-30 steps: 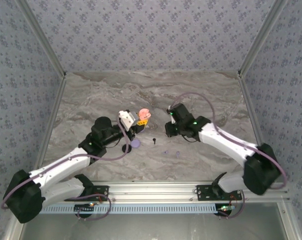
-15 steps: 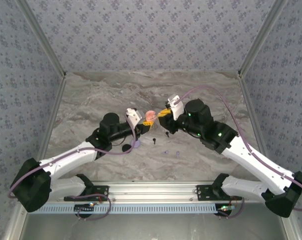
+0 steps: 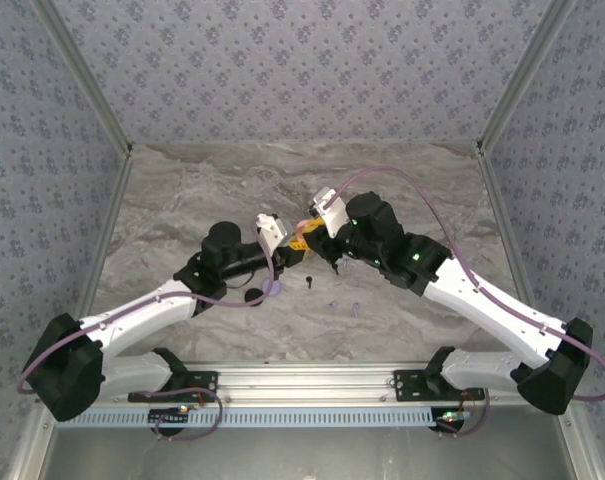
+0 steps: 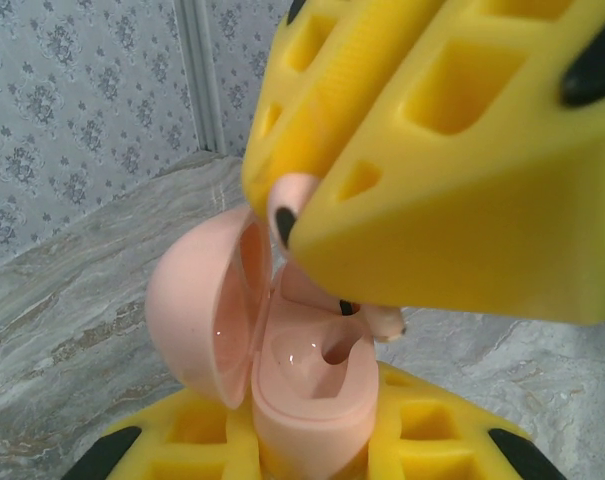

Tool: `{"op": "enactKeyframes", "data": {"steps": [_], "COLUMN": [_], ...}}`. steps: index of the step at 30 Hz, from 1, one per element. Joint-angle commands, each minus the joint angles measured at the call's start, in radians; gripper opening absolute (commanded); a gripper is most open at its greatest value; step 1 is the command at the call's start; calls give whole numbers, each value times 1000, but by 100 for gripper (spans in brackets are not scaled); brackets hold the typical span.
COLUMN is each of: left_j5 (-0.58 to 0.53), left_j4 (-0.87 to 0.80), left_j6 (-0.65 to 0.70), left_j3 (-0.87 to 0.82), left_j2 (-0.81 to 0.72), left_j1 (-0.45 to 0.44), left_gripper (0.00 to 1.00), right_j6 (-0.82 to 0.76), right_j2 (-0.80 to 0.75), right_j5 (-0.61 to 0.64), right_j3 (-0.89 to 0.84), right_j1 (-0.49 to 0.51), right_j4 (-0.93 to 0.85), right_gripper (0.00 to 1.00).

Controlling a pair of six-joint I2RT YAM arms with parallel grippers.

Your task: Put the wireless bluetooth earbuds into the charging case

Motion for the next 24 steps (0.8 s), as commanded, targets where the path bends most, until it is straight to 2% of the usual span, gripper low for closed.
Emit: {"op": "enactKeyframes", "data": {"steps": [1, 12, 24], "left_j5": [29, 34, 31], "left_j4": [19, -2, -5], "left_j6": [-13, -25, -29], "left_j3": [38, 55, 62], "left_j2": [3, 3, 7], "left_j1": [-6, -7, -6], "left_gripper": [6, 6, 6], "right_j6": [-14, -27, -54], "right_j2": [6, 1, 19], "right_j5": [38, 73, 114], "right_j3": [24, 9, -16], "right_j1": [9, 17, 41], "right_j4": [1, 49, 25], "right_gripper": [22, 22, 22]}}
